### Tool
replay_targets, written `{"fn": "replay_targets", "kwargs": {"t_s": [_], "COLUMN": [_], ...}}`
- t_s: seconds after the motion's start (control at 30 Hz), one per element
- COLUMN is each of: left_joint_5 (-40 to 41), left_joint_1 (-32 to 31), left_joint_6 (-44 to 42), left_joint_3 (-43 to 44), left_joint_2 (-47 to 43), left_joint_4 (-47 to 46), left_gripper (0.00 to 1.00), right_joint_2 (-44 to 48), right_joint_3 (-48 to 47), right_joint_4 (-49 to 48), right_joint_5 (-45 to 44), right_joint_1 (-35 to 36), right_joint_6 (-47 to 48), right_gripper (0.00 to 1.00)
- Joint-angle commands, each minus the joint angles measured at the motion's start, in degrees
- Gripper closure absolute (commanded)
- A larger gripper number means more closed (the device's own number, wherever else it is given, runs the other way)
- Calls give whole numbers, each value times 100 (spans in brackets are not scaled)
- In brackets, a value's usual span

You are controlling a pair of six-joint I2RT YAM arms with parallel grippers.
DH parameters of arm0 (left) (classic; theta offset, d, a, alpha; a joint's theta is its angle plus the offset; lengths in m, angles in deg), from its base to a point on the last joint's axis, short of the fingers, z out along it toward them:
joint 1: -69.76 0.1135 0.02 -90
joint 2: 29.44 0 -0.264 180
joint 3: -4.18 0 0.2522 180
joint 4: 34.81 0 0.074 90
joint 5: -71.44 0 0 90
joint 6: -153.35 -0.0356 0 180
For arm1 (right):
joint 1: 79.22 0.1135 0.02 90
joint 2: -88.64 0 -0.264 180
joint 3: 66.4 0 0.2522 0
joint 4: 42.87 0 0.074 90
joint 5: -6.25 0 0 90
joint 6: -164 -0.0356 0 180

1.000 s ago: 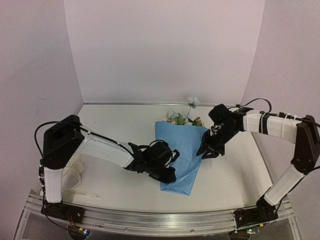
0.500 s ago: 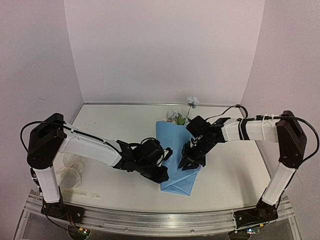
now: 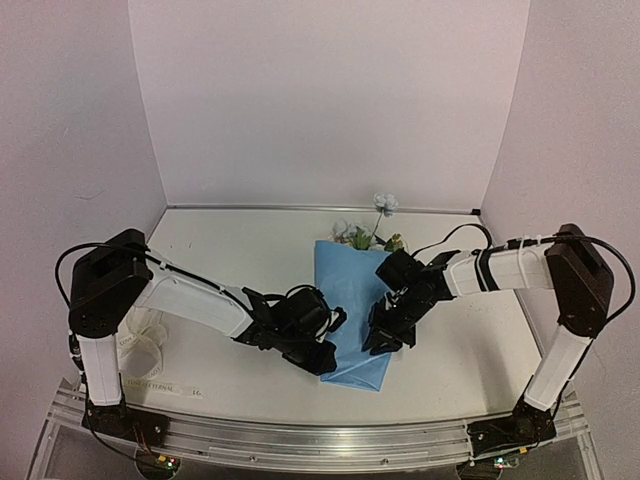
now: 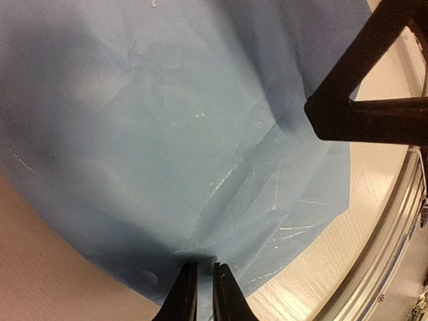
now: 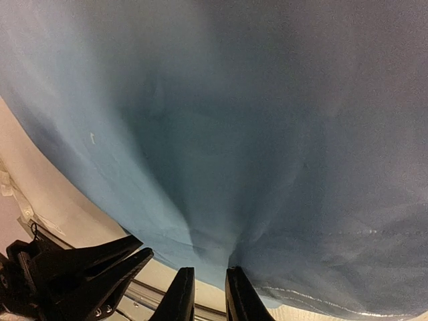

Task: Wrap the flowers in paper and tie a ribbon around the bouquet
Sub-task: Press the folded bouquet at the center of the board.

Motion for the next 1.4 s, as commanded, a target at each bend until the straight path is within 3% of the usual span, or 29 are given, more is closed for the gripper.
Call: {"fn": "replay_targets", "kwargs": {"t_s": [0.0,0.53,1.07,1.37], "left_joint_5": [-72,-27,-43,62], "left_joint_1": [16,15,14,16], "left_joint_6": [97,343,487,509], "left_joint_3": [12,-193,-411,-336], "left_joint_2": [62,72,37,-291], "left_joint_4": [-142,-164,-299,-256], "left_gripper": [89,91,93,90], "right_joint_2": [133,-73,434,777], "right_joint_3": [63,581,1001,825], "right_joint_4": [-153,-518,-543,-103], "right_joint_5": [-24,-116,-24,87], "right_joint_1": [124,204,-727,-836], "right_joint_6": [26,-23,52,324], "right_gripper": [82,83,84,84]}}
